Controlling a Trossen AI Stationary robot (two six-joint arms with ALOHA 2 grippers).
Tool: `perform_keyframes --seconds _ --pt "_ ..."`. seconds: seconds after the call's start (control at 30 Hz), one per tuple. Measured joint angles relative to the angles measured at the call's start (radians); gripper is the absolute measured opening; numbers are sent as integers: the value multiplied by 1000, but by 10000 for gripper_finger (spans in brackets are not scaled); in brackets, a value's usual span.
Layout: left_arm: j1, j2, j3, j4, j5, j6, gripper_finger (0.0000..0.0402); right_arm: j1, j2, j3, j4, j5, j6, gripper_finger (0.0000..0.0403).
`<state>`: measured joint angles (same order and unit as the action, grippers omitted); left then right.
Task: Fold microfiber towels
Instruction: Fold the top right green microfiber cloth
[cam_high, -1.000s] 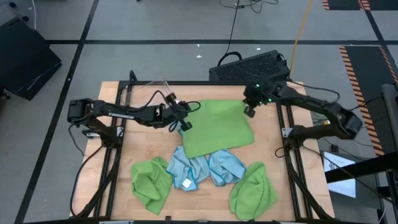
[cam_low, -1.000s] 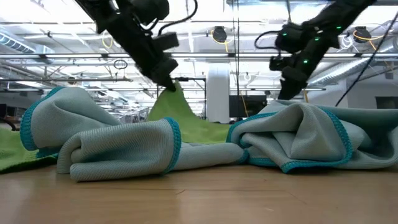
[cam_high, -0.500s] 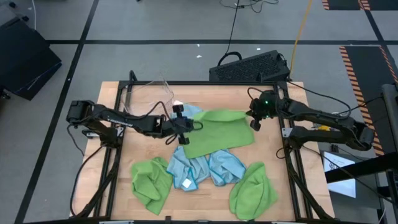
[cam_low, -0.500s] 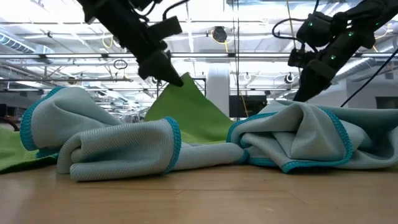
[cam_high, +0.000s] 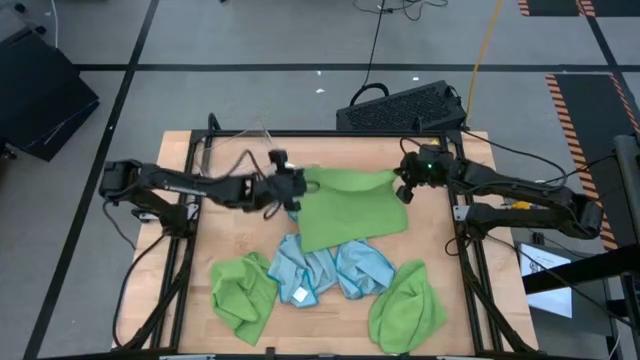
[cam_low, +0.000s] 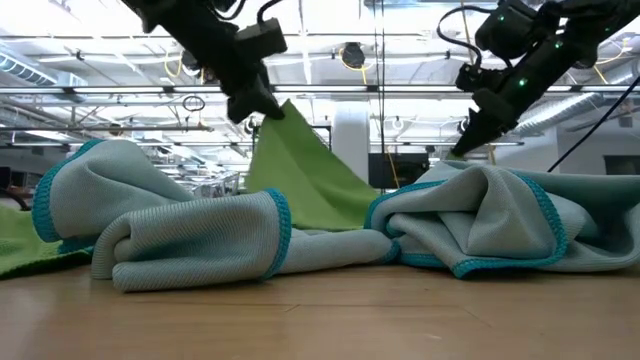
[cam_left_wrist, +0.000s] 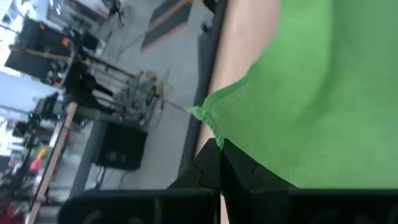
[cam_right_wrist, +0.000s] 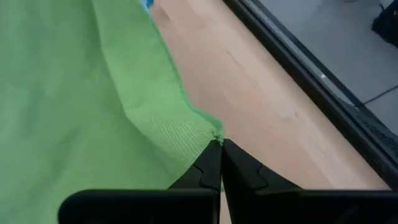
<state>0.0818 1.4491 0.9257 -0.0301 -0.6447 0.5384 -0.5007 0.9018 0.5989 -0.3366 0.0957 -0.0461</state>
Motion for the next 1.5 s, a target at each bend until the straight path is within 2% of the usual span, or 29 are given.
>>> perform_keyframes --seconds 0.17,0.23,0.33,0.53,0.7,0.8,0.97,1.13,1.33,1.5 --pt "180 -25 0 169 414 105 0 11 -17 58 -126 134 75 0" --pt "244 -22 0 191 495 108 0 19 -25 66 -154 169 133 0" --pt "320 -4 0 186 539 87 0 37 -35 68 -185 167 216 0" --pt "354 16 0 139 548 28 0 83 -39 68 -262 167 326 0" --pt "307 3 0 65 551 29 0 137 -39 68 -274 157 345 0" --pt "270 -17 1 -4 547 26 0 151 -39 68 -274 103 338 0" --pt "194 -37 1 -54 477 0 0 169 -39 68 -263 92 294 0" --pt "113 -48 0 -58 437 2 0 169 -39 68 -244 138 261 0" --pt "77 -58 1 -81 209 3 0 168 -37 67 -233 242 233 0" --pt "132 -59 1 -66 229 -53 2 162 -36 34 -80 334 202 0"
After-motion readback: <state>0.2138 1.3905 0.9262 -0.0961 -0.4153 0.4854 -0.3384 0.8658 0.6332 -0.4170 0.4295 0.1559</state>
